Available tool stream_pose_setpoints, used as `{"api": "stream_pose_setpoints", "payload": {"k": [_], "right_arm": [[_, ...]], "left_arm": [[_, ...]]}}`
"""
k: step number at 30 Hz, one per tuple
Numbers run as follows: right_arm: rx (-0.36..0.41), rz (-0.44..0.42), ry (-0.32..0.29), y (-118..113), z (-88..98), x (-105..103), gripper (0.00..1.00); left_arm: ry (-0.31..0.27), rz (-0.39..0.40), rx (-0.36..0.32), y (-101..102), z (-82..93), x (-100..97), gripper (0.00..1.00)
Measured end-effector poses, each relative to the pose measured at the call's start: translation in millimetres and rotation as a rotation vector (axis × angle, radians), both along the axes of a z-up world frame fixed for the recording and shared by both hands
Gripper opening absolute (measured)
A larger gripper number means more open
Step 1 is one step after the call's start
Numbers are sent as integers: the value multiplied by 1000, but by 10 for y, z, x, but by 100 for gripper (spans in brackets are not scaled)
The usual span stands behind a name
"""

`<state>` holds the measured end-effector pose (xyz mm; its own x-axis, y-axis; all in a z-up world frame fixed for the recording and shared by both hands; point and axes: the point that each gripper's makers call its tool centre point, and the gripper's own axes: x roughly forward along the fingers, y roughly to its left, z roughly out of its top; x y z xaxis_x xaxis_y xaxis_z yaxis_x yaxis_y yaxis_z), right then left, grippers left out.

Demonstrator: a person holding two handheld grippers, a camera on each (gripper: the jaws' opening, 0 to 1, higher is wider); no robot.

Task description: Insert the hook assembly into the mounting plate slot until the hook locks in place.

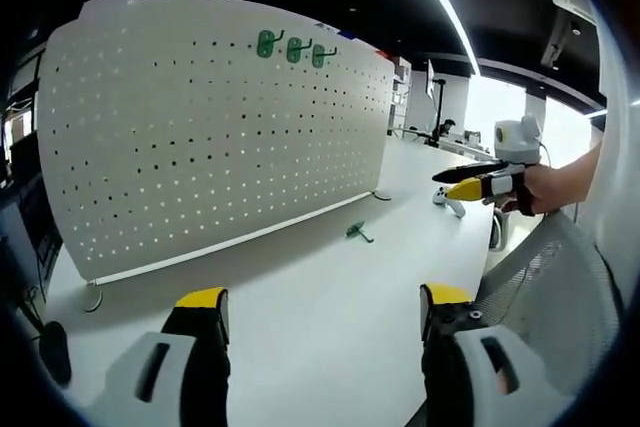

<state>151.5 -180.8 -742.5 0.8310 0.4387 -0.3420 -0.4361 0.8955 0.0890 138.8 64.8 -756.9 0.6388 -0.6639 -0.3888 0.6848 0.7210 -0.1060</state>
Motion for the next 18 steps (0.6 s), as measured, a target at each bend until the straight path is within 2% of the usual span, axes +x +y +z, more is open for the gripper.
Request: {"api": "stream_pose_setpoints", "payload": {"k": [18], "right_arm": [[3, 11, 31, 24, -68, -20, 70]], "left_arm": [[1, -22, 13, -65, 5, 49, 80]]}}
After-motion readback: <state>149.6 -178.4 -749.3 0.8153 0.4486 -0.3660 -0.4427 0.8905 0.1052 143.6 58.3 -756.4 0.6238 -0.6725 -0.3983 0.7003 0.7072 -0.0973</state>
